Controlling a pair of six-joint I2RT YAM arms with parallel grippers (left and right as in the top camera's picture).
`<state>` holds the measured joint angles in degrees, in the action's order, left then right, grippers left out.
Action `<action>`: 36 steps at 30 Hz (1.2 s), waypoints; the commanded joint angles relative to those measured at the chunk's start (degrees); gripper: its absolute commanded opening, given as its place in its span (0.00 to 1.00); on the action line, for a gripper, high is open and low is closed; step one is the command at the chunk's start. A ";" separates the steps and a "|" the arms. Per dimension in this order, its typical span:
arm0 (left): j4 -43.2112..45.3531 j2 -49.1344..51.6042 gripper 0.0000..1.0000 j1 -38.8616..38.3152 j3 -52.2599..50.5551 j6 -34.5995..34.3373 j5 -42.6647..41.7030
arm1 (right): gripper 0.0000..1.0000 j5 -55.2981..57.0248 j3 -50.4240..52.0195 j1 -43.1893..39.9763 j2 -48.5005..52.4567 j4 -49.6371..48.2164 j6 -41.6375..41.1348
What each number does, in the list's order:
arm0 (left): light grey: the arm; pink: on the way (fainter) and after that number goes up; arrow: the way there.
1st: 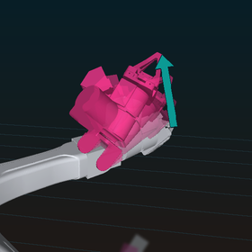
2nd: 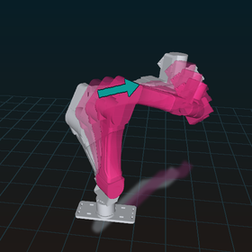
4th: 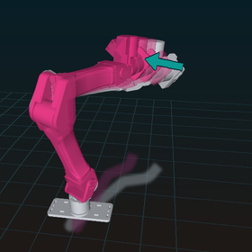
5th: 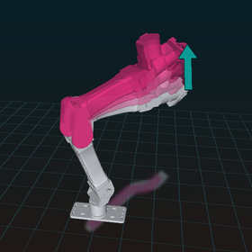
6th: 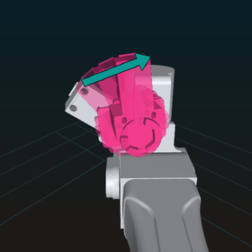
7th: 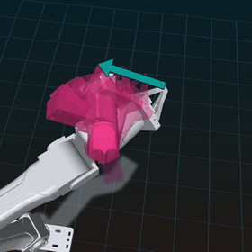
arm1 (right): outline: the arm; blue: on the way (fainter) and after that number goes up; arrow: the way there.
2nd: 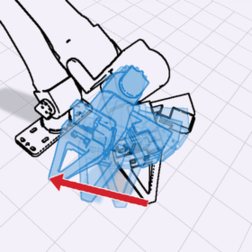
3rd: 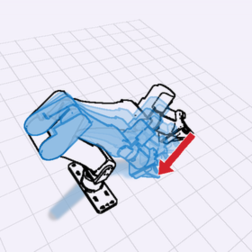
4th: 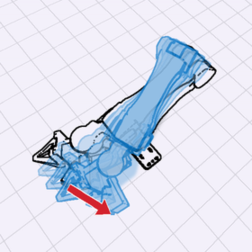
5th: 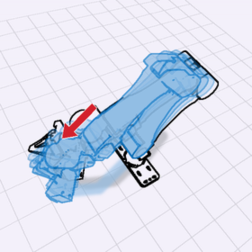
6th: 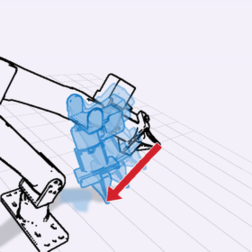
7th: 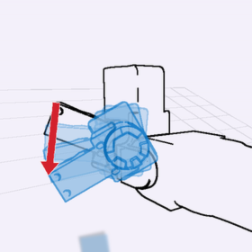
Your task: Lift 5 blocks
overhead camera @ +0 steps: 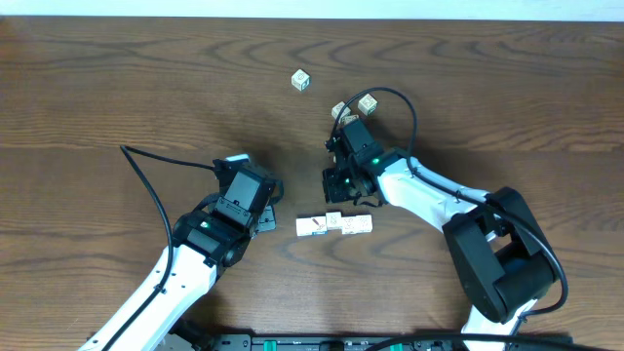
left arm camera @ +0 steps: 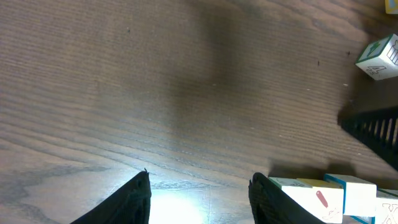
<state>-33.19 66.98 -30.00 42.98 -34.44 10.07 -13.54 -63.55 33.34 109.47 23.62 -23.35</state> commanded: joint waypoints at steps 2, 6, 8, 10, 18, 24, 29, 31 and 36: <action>-0.55 -0.35 0.52 0.31 -0.37 0.81 1.09 | 0.01 -0.42 -0.76 2.01 0.04 1.29 -1.49; -0.85 -0.35 0.52 0.31 -0.37 0.81 1.09 | 0.01 -0.07 -0.76 2.93 0.04 2.32 -2.67; -0.94 -0.35 0.52 0.31 -0.37 0.81 1.11 | 0.01 -0.02 -0.76 3.17 0.04 2.75 -2.99; -1.11 -0.35 0.52 0.31 -0.37 0.81 1.09 | 0.01 -0.02 -0.76 3.19 0.04 2.99 -2.99; -1.55 -0.35 0.52 0.31 -0.37 0.81 1.11 | 0.01 0.00 -0.74 3.23 0.04 5.25 -4.07; -1.55 -0.33 0.52 0.31 -0.37 0.81 1.11 | 0.01 0.00 -0.74 3.26 0.04 6.23 -4.07; -1.55 -0.33 0.52 0.31 -0.37 0.81 1.09 | 0.01 -0.02 -0.74 3.26 0.04 7.30 -4.09; -1.55 -0.33 0.52 0.31 -0.37 0.81 1.09 | 0.01 -0.04 -0.74 3.26 0.04 7.93 -4.09; -1.55 -0.33 0.52 0.31 -0.37 0.81 1.11 | 0.01 -0.02 -0.74 3.52 0.04 8.74 -4.09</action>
<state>-34.50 66.98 -30.00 42.98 -34.44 10.07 -14.28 -64.36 35.86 109.45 31.75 -26.65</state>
